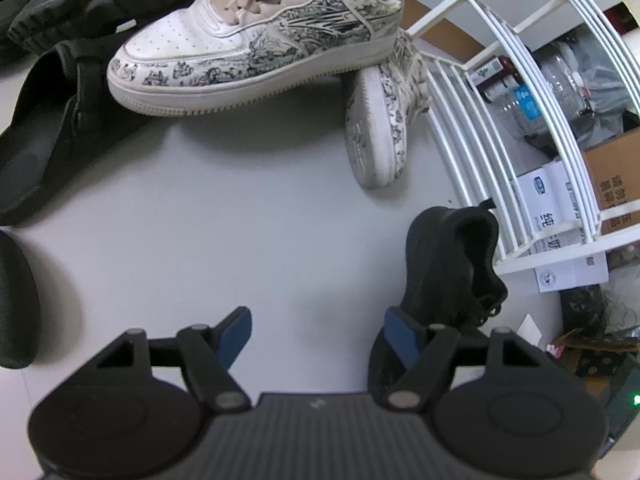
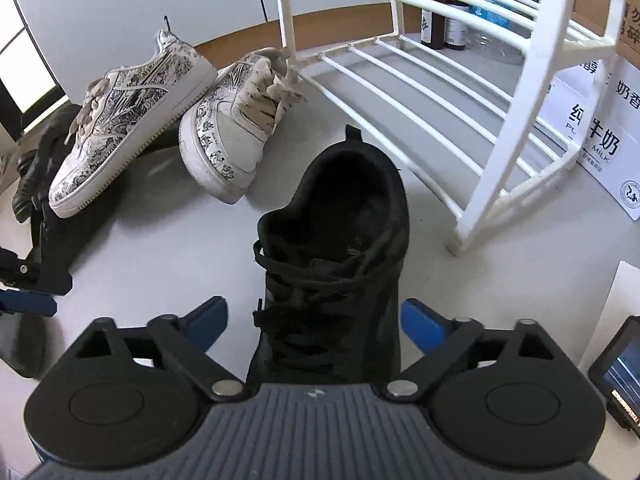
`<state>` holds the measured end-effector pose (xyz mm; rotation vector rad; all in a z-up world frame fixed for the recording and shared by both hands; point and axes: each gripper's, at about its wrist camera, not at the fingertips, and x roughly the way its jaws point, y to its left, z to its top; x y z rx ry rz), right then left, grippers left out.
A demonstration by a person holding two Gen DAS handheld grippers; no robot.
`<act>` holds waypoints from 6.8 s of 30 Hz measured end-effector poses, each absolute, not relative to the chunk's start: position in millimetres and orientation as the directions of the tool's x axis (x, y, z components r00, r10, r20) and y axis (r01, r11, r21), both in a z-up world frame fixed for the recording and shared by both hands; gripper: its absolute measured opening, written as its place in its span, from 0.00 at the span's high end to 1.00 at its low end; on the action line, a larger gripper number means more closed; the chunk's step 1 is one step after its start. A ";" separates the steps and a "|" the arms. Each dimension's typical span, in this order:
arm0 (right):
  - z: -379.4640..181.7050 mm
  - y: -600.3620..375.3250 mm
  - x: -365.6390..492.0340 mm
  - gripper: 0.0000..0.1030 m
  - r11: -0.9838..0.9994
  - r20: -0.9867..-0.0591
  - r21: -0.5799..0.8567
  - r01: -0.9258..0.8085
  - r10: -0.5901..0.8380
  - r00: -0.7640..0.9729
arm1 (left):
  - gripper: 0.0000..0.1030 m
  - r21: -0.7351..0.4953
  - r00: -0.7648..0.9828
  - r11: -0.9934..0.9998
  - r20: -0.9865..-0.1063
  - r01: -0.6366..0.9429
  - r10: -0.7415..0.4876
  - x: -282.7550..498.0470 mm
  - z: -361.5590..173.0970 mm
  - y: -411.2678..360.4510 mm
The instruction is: Organize scattered shoes
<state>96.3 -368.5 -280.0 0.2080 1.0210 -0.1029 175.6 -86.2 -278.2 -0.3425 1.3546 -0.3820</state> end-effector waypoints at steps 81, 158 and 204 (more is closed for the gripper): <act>-317.1 -429.2 101.3 0.26 0.998 -0.879 0.037 0.044 0.012 0.477 | 0.26 -0.421 0.135 0.902 -0.893 0.092 -0.430 165.5 -288.6 -111.4; -252.7 -401.7 100.8 0.15 0.984 -0.852 0.177 -0.018 0.163 0.497 | 0.32 -0.178 0.324 0.974 -0.938 -0.141 -0.124 559.9 -255.4 -59.0; -292.2 -406.3 136.8 0.15 0.977 -0.873 0.205 -0.057 0.209 0.441 | 0.97 -0.028 0.139 0.997 -0.990 0.076 -0.038 627.5 -343.8 -128.8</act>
